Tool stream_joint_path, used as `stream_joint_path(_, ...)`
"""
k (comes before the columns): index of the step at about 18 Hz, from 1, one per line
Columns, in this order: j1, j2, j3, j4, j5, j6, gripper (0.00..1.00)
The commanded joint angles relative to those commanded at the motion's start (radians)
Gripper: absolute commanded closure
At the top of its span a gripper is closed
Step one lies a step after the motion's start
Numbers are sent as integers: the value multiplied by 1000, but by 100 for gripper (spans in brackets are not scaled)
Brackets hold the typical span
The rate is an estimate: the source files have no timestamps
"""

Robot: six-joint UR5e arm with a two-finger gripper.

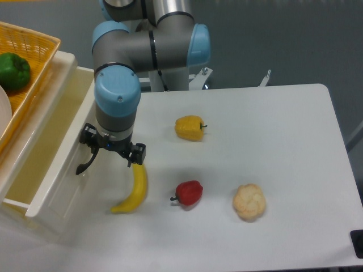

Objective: Slide open the top white drawer
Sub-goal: 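Pull the upper drawer outward by its handle with the gripper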

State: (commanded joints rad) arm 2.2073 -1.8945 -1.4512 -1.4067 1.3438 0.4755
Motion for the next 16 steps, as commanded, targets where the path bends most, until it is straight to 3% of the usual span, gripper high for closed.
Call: stream_joint_path(16, 60, -15, 20, -3, 20, 41, 0)
